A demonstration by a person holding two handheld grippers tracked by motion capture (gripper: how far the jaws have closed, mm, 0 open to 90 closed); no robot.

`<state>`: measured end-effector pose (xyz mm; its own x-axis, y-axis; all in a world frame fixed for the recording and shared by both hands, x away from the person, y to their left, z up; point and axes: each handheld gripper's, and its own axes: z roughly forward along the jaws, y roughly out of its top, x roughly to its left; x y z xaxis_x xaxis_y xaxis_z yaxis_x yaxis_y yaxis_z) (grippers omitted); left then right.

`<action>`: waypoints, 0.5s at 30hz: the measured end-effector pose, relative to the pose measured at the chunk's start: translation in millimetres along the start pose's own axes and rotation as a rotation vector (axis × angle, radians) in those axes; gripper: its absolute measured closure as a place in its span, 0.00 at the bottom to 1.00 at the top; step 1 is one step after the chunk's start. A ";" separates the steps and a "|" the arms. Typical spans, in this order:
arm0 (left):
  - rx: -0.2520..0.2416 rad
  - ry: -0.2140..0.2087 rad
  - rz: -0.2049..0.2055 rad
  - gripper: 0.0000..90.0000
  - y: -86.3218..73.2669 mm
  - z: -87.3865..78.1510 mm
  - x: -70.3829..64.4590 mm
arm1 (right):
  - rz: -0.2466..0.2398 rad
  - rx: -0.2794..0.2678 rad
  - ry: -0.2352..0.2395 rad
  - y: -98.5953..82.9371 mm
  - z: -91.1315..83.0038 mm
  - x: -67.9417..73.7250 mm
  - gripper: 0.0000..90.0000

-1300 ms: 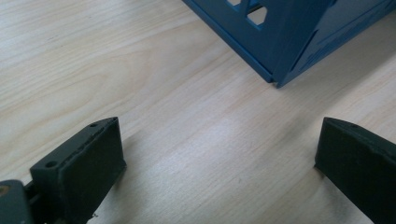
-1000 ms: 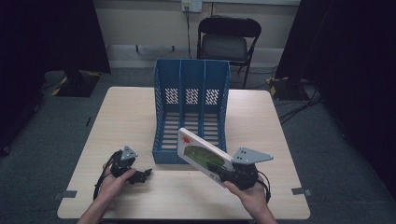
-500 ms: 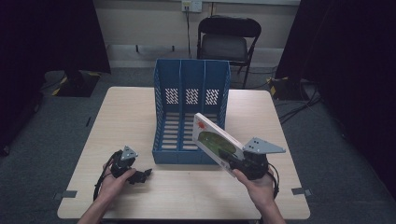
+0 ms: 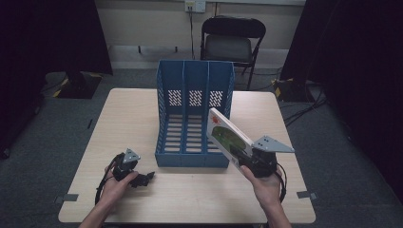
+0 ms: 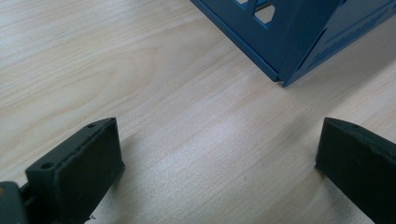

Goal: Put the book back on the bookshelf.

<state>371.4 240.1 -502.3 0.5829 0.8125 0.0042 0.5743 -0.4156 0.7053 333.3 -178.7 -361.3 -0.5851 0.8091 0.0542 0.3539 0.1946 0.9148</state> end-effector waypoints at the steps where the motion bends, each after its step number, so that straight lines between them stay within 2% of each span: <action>1: 0.000 0.000 0.000 0.00 0.0 0.0 0.0 | 0.006 -0.002 -0.015 0.8 1.0 -1.0 0.85; 9: 0.000 0.000 0.000 0.00 0.0 0.0 0.0 | 0.034 -0.004 -0.098 9.8 15.4 -5.6 0.85; 15: 0.000 0.000 0.000 0.00 0.0 0.0 0.0 | 0.042 -0.004 -0.127 15.8 29.0 -6.2 0.85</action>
<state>371.5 240.2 -502.3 0.5832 0.8123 0.0041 0.5740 -0.4157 0.7055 363.6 -164.6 -358.8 -0.4730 0.8801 0.0420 0.3728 0.1567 0.9146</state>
